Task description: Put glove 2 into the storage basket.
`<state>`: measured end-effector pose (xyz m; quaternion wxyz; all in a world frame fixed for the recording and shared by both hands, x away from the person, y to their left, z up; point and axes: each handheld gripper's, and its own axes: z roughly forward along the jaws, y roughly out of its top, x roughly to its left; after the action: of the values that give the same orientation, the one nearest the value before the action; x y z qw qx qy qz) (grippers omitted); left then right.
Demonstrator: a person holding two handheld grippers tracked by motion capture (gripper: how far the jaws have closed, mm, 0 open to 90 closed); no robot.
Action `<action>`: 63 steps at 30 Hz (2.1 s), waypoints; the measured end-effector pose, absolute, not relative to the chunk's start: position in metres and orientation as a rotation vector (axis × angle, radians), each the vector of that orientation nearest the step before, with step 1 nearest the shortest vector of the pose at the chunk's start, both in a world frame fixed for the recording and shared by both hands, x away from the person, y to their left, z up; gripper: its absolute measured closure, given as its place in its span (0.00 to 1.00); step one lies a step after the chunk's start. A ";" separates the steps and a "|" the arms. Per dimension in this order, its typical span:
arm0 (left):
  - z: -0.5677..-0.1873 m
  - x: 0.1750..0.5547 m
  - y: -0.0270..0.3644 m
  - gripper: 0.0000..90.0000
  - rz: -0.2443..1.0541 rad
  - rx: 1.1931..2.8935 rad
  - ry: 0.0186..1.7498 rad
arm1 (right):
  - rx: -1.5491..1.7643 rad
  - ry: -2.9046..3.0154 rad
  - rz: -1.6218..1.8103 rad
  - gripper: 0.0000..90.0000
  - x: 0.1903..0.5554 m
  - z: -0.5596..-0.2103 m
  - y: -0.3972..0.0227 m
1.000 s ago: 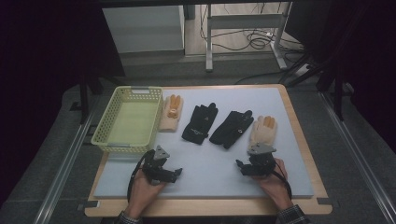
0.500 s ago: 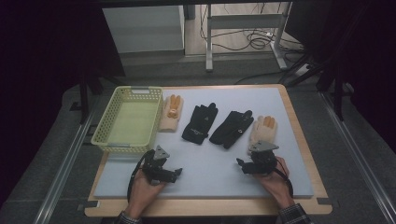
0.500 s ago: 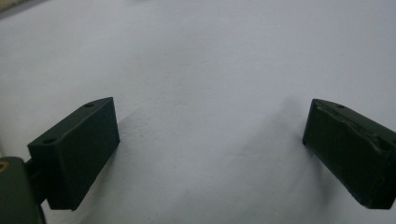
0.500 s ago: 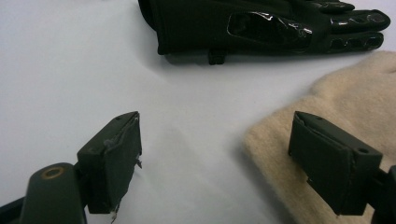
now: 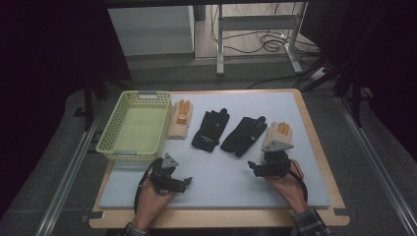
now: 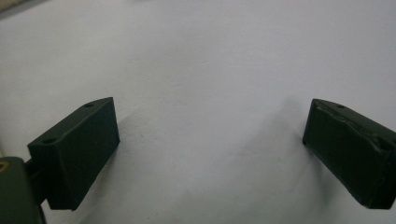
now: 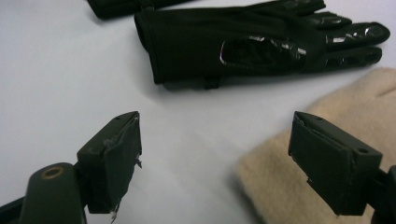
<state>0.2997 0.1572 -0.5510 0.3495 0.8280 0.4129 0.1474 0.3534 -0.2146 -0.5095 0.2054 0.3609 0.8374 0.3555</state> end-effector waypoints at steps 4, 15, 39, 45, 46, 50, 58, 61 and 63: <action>-0.551 0.300 0.157 0.04 0.382 2.146 1.070 | 1.031 2.340 1.002 0.19 0.362 -0.506 -0.212; -0.551 0.300 0.157 0.04 0.381 2.145 1.070 | 1.093 2.323 0.986 0.31 0.397 -0.495 -0.207; -0.551 0.300 0.157 0.04 0.381 2.145 1.069 | 1.188 2.333 0.781 0.30 0.485 -0.515 -0.177; -0.551 0.300 0.157 0.04 0.382 2.144 1.070 | 1.187 2.375 0.810 0.71 0.482 -0.512 -0.172; -0.551 0.300 0.157 0.04 0.382 2.144 1.070 | 1.187 2.375 0.810 0.71 0.482 -0.512 -0.172; -0.551 0.300 0.157 0.04 0.381 2.145 1.069 | 1.155 2.357 0.793 0.90 0.478 -0.511 -0.170; -0.551 0.300 0.157 0.04 0.381 2.145 1.070 | 1.145 2.378 0.894 0.94 0.468 -0.498 -0.178; -0.551 0.300 0.157 0.04 0.381 2.146 1.070 | 1.097 2.390 0.940 0.94 0.459 -0.490 -0.179; -0.551 0.300 0.158 0.04 0.381 2.149 1.068 | 1.067 2.396 0.975 0.94 0.451 -0.483 -0.179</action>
<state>0.2998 0.1575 -0.5509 0.3486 0.8289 0.4121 0.1470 0.4506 -0.1794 -0.4830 0.1707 0.3758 0.8437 0.3432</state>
